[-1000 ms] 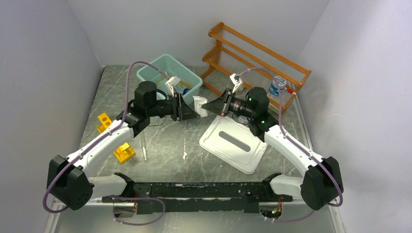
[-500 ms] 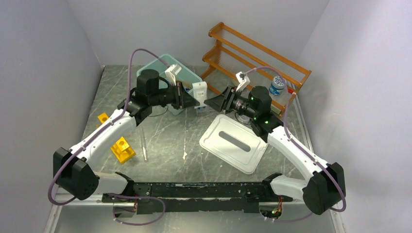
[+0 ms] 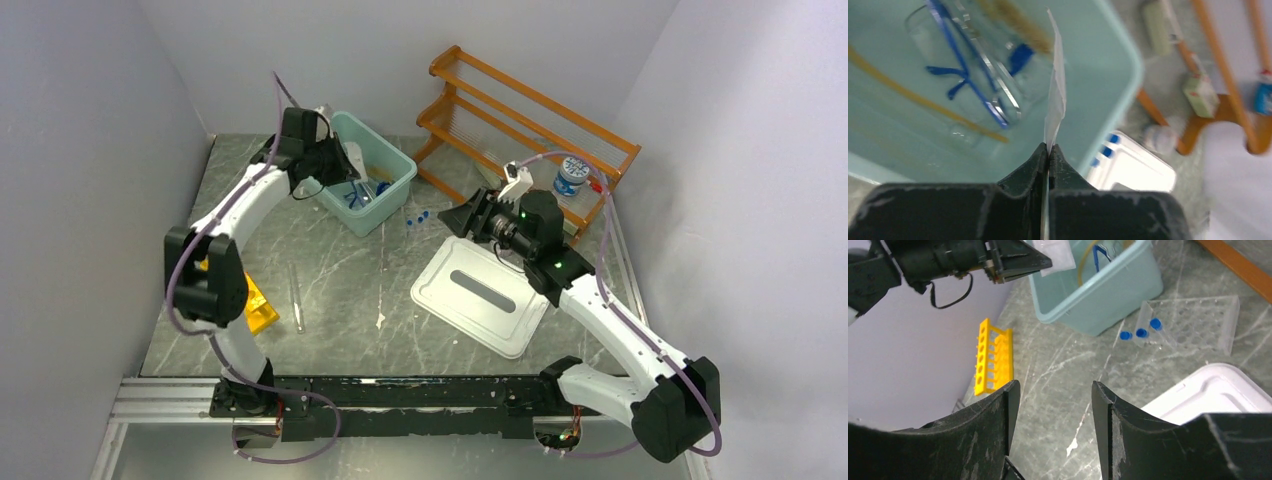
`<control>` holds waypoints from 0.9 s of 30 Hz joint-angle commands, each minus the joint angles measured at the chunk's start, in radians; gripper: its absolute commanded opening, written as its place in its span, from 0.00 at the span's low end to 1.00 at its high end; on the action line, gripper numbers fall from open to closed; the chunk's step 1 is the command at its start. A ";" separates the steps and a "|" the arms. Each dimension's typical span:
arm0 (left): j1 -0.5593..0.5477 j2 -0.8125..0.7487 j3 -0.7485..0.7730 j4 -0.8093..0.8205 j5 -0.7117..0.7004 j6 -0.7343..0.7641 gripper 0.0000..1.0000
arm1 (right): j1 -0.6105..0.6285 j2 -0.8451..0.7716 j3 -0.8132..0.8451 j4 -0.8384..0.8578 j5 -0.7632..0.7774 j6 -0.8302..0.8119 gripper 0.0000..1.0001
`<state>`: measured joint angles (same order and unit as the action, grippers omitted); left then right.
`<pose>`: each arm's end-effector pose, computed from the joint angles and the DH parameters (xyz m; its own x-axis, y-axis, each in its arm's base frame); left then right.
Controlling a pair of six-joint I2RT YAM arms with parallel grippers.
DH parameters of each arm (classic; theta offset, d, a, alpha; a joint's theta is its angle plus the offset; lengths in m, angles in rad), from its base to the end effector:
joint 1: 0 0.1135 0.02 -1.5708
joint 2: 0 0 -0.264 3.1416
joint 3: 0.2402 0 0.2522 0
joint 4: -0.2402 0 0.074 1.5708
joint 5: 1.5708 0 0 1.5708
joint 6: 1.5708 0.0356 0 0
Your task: Organize the chemistry lab equipment
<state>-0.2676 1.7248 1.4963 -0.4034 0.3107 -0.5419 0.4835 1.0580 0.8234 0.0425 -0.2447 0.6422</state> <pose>0.3826 -0.1162 0.3136 -0.7406 -0.3061 -0.5982 0.1257 0.8113 -0.5709 0.2166 0.1235 0.3242 -0.5316 0.3772 -0.7583 -0.4285 0.6525 0.6250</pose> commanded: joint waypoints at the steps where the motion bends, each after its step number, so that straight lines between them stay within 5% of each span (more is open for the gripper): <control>1: 0.021 0.119 0.083 -0.056 -0.123 0.008 0.05 | -0.005 -0.029 -0.043 -0.016 0.021 -0.001 0.58; 17: 0.025 0.340 0.294 -0.179 -0.272 -0.005 0.08 | -0.003 -0.017 -0.119 0.029 -0.024 0.039 0.57; 27: 0.027 0.289 0.389 -0.280 -0.295 0.060 0.41 | -0.003 -0.019 -0.127 0.043 -0.031 0.042 0.57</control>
<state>-0.2474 2.0594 1.8057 -0.6209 0.0574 -0.5308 0.4835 1.0470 0.7086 0.0483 -0.2646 0.6800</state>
